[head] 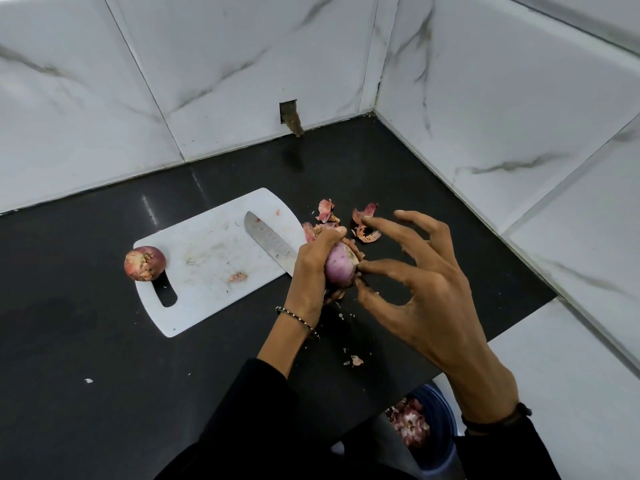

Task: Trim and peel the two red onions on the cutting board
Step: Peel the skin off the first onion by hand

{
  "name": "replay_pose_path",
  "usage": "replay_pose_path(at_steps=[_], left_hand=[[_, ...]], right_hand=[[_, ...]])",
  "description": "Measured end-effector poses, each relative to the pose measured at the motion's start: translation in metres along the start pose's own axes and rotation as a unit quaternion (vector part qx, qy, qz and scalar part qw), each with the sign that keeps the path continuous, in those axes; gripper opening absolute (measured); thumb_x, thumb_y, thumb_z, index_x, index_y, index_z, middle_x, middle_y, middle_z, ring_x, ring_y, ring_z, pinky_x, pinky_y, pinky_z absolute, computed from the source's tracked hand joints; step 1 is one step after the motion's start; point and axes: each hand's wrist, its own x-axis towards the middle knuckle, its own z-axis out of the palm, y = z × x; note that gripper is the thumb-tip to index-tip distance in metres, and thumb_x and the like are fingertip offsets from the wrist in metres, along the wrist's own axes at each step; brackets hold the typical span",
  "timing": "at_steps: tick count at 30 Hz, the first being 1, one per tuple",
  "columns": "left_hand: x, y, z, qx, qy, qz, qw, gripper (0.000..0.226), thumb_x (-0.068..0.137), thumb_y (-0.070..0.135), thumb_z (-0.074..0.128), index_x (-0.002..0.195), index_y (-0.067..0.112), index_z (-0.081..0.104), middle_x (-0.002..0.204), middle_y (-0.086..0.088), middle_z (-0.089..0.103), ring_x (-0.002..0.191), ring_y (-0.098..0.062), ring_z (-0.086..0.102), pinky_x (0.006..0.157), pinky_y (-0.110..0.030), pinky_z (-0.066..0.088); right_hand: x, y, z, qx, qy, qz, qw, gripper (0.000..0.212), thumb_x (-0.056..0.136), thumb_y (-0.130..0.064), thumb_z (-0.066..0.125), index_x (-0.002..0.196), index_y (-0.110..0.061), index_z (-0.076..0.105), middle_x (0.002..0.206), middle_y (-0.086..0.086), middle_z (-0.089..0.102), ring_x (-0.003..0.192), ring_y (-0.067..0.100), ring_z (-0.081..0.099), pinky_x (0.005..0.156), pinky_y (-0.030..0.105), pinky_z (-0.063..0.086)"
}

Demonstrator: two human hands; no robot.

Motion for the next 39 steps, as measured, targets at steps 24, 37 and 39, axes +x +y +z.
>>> replay_pose_path(at_steps=[24, 37, 39], left_hand=[[0.008, -0.008, -0.001, 0.044, -0.113, -0.026, 0.992, 0.057, 0.092, 0.052, 0.045, 0.071, 0.002, 0.064, 0.057, -0.016, 0.058, 0.028, -0.013, 0.036, 0.031, -0.013, 0.023], [0.026, -0.016, -0.006, -0.038, -0.026, -0.025, 0.999, 0.057, 0.093, 0.053, 0.043, 0.076, 0.002, 0.063, 0.067, -0.018, 0.061, 0.031, -0.014, 0.039, 0.032, -0.014, 0.029], [0.029, -0.016, -0.007, -0.037, 0.003, -0.020, 0.999, 0.060, 0.095, 0.053, 0.043, 0.065, 0.007, 0.066, 0.070, -0.020, 0.058, 0.034, -0.015, 0.039, 0.035, -0.015, 0.030]], right_hand=[[-0.011, 0.024, 0.004, 0.066, 0.061, 0.134, 0.987, 0.025, 0.086, -0.042, 0.064, 0.091, -0.019, 0.074, 0.142, -0.004, 0.053, 0.133, 0.016, 0.043, 0.089, 0.023, 0.048], [-0.014, 0.029, 0.020, 0.132, 0.078, 0.212, 0.965, 0.008, 0.086, -0.023, 0.077, 0.093, -0.020, 0.073, 0.118, -0.010, 0.061, 0.106, 0.004, 0.060, 0.069, 0.014, 0.053], [-0.015, 0.032, 0.023, 0.124, 0.078, 0.227, 0.963, 0.011, 0.087, -0.017, 0.077, 0.095, -0.021, 0.071, 0.111, -0.012, 0.062, 0.099, -0.002, 0.061, 0.071, 0.010, 0.051]])
